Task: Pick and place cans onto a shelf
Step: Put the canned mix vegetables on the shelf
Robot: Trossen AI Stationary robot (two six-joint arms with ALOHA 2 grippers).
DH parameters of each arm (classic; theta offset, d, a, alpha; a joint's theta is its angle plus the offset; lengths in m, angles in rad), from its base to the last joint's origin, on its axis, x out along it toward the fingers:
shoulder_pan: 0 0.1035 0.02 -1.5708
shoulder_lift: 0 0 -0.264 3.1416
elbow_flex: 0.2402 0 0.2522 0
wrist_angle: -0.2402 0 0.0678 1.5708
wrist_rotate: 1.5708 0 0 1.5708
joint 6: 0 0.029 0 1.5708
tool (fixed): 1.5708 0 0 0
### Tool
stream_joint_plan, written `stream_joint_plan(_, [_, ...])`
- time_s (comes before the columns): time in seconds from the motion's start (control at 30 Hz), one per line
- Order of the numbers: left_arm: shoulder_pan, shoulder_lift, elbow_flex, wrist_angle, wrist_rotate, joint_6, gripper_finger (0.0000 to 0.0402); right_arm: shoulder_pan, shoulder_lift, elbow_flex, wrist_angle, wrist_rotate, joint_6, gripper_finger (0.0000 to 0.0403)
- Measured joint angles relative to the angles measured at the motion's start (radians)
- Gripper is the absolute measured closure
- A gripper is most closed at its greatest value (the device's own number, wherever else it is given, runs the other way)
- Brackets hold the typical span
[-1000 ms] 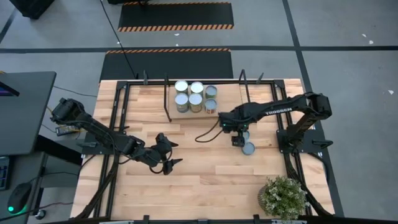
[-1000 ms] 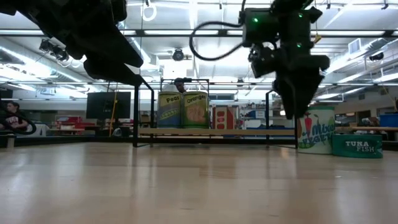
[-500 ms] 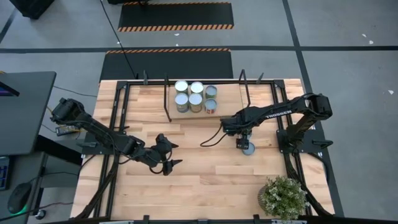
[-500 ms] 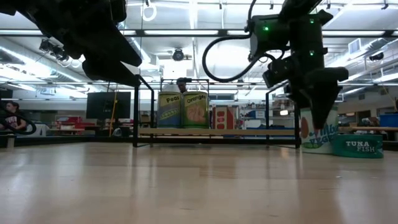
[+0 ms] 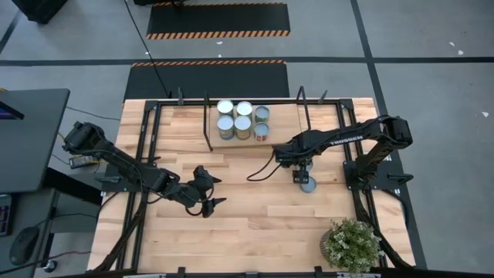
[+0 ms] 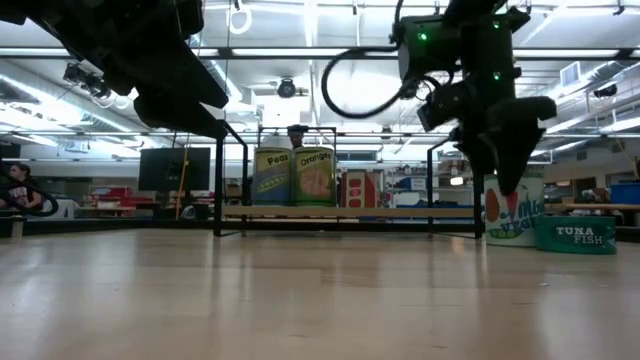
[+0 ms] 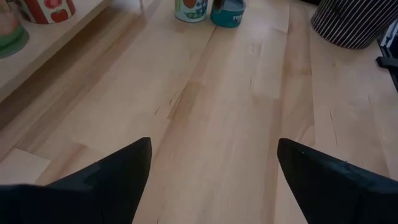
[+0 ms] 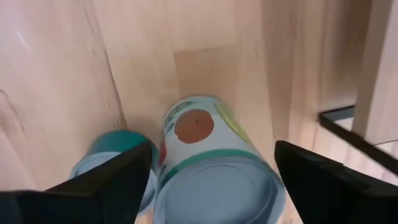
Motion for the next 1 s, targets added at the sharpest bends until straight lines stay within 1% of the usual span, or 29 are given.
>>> stream_joint_plan(0.07, [0.0, 0.0, 0.0, 0.0, 0.0, 0.0, 0.0047, 0.0, 0.0, 0.016, -0.002, 0.0, -0.015, 0.0063])
stream_joint_plan(0.27, [0.0, 0.0, 0.0, 0.0, 0.01, 0.011, 0.0047, -0.014, 0.0, 0.018, -0.008, -0.002, -0.033, 0.011])
stream_joint_plan(0.4, [0.0, 0.0, 0.0, 0.0, 0.01, 0.032, 0.0047, -0.02, 0.0, 0.018, -0.016, -0.004, -0.042, 0.0121])
stream_joint_plan(0.53, [0.0, 0.0, 0.0, 0.0, 0.011, 0.026, 0.0047, -0.029, 0.0, 0.018, -0.021, -0.029, -0.034, 0.0131])
stream_joint_plan(0.77, [0.0, 0.0, 0.0, 0.0, 0.012, 0.018, 0.0047, -0.029, 0.0, 0.018, 0.01, -0.026, -0.037, 0.0184])
stream_joint_plan(0.9, [0.0, 0.0, 0.0, 0.0, 0.012, 0.018, 0.0047, -0.029, 0.0, 0.018, 0.041, -0.026, -0.082, 0.0184])
stream_joint_plan(1.0, [0.0, 0.0, 0.0, 0.0, 0.012, 0.024, 0.0047, -0.029, 0.0, 0.018, 0.04, -0.025, -0.114, 0.0164])
